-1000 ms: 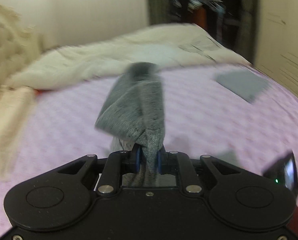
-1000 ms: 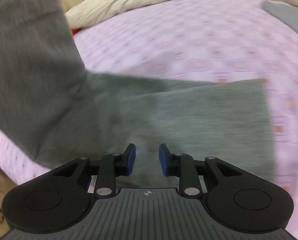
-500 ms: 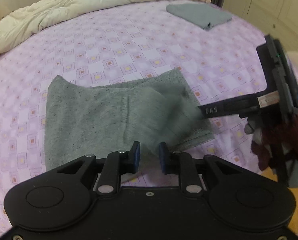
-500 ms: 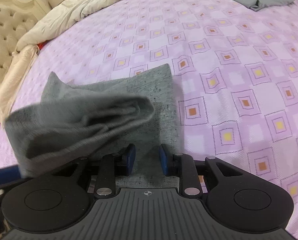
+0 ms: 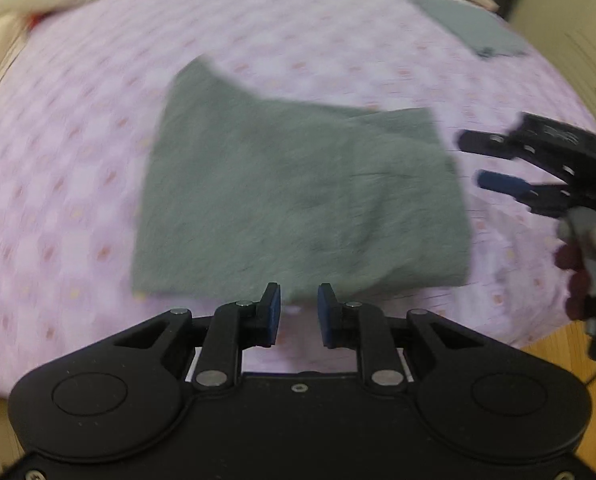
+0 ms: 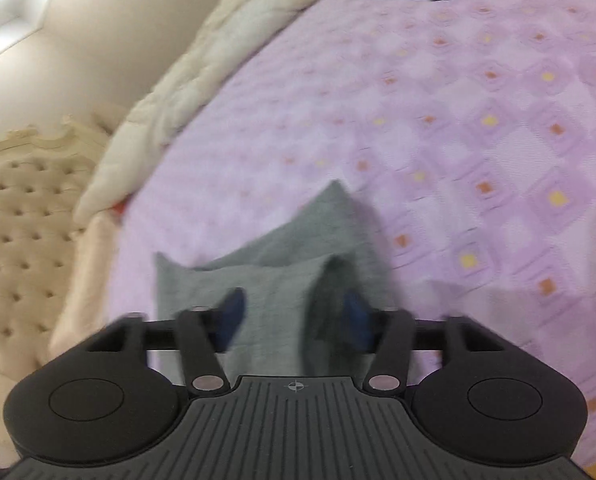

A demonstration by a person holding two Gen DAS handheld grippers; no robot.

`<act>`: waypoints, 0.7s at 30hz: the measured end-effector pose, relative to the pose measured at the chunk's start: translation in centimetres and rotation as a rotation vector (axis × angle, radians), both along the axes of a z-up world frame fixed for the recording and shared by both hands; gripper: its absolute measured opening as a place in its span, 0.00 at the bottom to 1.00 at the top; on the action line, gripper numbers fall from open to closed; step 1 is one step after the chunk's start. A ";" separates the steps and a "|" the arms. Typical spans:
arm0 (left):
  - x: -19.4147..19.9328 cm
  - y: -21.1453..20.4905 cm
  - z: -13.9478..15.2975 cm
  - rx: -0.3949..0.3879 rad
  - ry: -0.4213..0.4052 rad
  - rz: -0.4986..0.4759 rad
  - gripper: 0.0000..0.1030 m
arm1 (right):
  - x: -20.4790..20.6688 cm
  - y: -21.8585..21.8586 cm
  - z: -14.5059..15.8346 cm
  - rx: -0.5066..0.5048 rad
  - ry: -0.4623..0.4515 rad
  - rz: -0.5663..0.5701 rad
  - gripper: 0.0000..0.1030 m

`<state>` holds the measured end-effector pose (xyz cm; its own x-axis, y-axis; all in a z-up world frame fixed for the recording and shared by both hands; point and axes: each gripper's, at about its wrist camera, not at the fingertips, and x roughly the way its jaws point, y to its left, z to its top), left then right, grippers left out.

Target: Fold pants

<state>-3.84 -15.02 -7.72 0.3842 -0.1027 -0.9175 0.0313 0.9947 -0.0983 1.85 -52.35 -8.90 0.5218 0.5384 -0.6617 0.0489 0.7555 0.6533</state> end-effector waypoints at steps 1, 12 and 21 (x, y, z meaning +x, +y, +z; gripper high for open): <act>-0.3 0.8 -0.1 0.001 0.002 0.026 0.26 | 0.2 0.6 -0.3 -0.027 0.011 0.027 0.62; -1.1 6.8 -0.2 0.006 0.005 0.243 0.26 | 1.3 5.8 -2.4 -0.183 0.096 0.205 0.16; 0.0 7.9 -0.2 0.019 -0.019 0.276 0.26 | 2.4 9.8 6.2 -0.492 -0.251 0.379 0.12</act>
<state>-3.83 -7.09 -7.97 0.4127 0.0254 -0.9105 -0.2392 0.9675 -0.0814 4.30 -42.57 -2.67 0.5265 0.3812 -0.7599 -0.3868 0.9034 0.1852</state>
